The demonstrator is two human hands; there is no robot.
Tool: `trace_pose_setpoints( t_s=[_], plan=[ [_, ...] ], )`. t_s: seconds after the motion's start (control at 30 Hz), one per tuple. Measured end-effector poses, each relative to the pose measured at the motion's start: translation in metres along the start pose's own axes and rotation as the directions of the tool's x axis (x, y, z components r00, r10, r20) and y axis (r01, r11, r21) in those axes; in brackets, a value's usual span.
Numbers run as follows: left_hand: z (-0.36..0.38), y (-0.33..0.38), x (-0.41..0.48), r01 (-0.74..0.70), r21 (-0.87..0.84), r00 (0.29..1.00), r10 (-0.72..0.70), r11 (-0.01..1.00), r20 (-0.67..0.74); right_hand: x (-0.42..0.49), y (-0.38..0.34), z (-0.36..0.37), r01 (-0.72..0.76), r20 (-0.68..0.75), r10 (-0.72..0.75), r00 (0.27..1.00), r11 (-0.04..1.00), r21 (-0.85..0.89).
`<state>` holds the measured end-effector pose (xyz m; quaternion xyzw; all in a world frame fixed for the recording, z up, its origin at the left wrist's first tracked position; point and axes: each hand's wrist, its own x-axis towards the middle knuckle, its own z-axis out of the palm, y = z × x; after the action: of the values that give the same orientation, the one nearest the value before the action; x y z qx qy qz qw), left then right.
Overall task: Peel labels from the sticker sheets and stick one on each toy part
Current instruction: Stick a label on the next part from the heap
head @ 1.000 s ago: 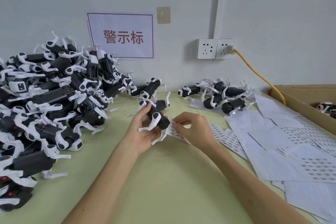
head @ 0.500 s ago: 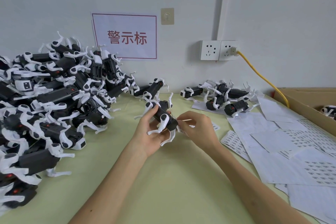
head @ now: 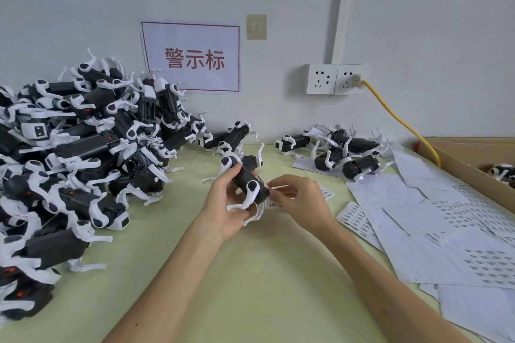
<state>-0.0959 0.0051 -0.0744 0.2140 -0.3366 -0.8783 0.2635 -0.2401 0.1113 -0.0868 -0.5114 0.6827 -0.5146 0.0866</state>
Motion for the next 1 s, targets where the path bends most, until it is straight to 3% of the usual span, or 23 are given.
trace_pose_setpoints(
  t_s=[0.13, 0.53, 1.0],
  plan=[
    [0.0010, 0.0006, 0.0000, -0.037, -0.048, 0.996, 0.041, 0.998, 0.073, 0.0024, 0.0003, -0.0014, -0.008, -0.036, 0.009, 0.999, 1.000, 0.019],
    [0.0060, -0.0009, -0.0034, -0.182, 0.341, 0.980, 0.144, 0.922, 0.134, 0.0040, 0.0011, -0.0081, -0.040, 0.025, 0.040, 0.999, 0.999, -0.010],
    [0.0014, 0.0008, 0.0009, -0.233, 0.162, 0.970, 0.217, 0.959, 0.110, 0.0039, -0.0043, -0.0061, -0.047, -0.036, 0.051, 0.998, 0.994, 0.103]
  ],
)
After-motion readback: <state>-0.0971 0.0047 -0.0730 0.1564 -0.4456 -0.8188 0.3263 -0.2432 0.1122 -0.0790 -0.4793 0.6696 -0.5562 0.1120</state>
